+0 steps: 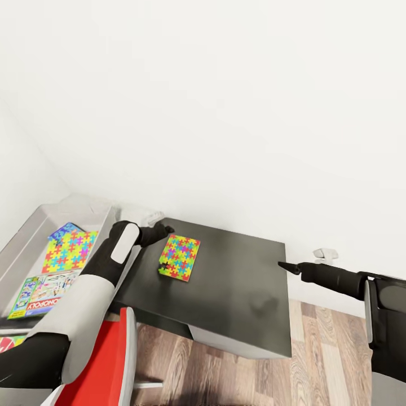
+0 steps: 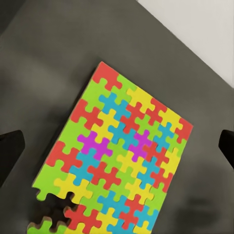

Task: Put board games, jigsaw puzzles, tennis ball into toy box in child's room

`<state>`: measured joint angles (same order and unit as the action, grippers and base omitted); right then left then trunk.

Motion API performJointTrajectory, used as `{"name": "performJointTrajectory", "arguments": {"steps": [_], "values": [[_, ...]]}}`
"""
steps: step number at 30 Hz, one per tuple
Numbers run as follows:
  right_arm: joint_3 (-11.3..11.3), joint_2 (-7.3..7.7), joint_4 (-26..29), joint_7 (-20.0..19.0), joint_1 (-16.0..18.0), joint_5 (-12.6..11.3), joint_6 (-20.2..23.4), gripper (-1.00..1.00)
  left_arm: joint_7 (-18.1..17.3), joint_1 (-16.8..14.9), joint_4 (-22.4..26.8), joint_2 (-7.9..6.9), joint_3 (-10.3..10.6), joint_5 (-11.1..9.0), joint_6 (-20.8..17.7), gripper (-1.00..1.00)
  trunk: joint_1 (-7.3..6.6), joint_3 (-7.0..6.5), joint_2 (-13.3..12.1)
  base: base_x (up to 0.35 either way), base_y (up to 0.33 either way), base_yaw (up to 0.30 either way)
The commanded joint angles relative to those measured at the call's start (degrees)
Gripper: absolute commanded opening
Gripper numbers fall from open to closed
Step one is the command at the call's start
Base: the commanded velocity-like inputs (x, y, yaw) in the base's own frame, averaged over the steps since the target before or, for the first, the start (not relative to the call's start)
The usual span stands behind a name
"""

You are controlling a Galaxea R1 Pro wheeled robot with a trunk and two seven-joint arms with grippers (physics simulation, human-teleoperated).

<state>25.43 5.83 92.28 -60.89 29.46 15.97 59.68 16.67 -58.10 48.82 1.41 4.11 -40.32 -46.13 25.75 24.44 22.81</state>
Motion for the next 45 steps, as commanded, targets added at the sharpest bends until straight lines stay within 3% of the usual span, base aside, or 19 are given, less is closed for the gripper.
{"name": "performJointTrajectory", "arguments": {"steps": [1,45], "values": [[0.08,0.01,0.04,-0.60,0.08,0.55,0.32,1.00,0.54,-0.05,-0.09,-0.01,0.09,-0.61,0.04,1.00,0.03,0.18,0.11,0.000,0.000,0.000],[0.15,0.06,0.06,-0.62,0.16,0.55,0.32,1.00,0.38,0.02,-0.74,-0.09,0.20,-0.64,0.86,1.00,0.03,4.23,0.11,0.000,0.000,0.000]]}}
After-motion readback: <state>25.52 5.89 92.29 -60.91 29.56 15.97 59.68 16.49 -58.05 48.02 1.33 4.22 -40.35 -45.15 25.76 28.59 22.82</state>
